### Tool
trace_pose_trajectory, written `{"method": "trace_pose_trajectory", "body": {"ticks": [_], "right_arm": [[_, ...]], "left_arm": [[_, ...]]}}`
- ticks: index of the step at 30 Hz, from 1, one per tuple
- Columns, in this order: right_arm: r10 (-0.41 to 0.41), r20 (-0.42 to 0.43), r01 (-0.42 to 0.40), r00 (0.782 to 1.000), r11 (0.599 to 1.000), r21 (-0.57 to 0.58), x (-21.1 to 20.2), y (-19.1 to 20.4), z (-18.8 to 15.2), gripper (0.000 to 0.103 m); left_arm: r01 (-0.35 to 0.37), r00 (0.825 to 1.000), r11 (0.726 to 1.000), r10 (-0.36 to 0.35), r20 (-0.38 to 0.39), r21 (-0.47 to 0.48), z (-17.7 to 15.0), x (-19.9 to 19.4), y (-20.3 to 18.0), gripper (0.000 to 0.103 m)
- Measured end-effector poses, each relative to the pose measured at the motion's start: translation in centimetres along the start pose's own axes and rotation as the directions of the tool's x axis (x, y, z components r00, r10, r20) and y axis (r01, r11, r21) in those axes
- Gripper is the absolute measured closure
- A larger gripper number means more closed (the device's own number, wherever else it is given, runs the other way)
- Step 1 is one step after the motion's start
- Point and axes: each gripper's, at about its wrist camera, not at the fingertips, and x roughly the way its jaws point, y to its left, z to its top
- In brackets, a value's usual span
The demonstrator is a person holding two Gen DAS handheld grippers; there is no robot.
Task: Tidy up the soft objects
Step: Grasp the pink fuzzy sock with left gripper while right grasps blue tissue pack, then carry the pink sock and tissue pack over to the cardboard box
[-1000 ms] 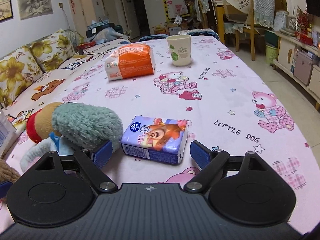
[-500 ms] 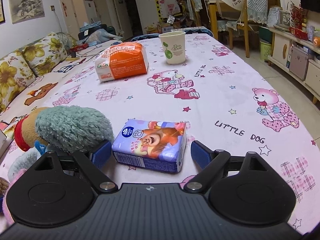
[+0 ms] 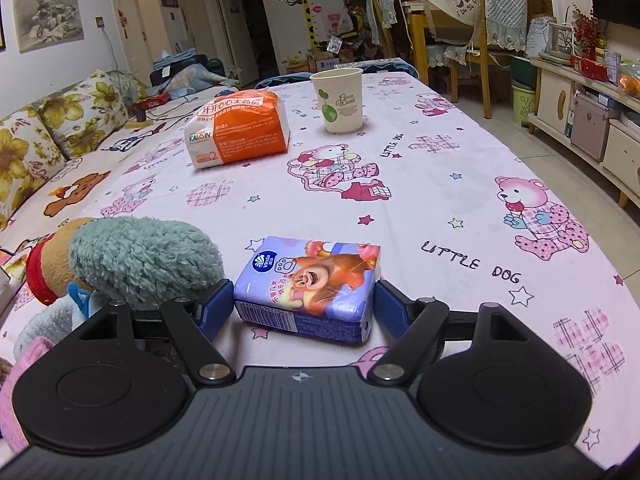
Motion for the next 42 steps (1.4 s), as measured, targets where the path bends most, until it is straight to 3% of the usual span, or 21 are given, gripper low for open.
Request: {"method": "trace_pose_trajectory", "body": {"ticks": [12, 42], "right_arm": [[-0.039, -0.010, 0.038, 0.999, 0.997, -0.063, -0.9, 0.7, -0.6, 0.008], [-0.012, -0.011, 0.012, 1.000, 1.000, 0.023, -3.2, 0.7, -2.2, 0.008]], "left_arm": [[0.027, 0.998, 0.999, -0.025, 0.053, -0.035, 0.9, -2.0, 1.7, 0.035], [0.002, 0.979, 1.000, 0.000, 0.204, -0.009, 1.0, -6.6, 4.6, 0.035]]}}
